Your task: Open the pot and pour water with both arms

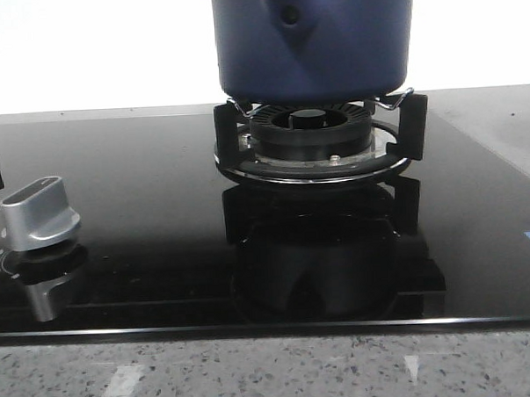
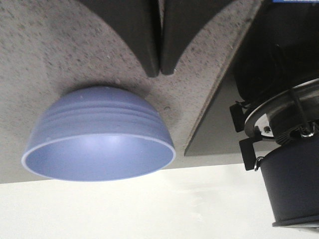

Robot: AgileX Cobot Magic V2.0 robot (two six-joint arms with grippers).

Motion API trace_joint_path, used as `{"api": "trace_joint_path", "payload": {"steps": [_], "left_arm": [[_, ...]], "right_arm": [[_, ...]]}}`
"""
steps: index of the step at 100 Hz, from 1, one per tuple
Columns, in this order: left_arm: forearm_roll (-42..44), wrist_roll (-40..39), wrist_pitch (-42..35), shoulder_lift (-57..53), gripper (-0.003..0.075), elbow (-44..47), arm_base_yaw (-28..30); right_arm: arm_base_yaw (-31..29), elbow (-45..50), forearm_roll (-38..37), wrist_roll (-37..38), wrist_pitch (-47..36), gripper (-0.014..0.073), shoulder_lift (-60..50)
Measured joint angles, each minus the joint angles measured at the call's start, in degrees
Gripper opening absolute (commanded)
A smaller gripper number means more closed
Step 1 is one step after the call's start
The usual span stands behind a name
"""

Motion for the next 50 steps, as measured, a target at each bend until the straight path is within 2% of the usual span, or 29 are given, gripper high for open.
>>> {"api": "trace_joint_path", "payload": {"steps": [15, 50], "left_arm": [[0.0, 0.0, 0.0, 0.0, -0.002, 0.0, 0.0], [0.0, 0.0, 0.0, 0.0, -0.002, 0.0, 0.0]], "right_arm": [[-0.2, 0.0, -0.4, 0.0, 3.2, -0.0046, -0.1], [-0.2, 0.0, -1.0, 0.0, 3.3, -0.0046, -0.1]]}}
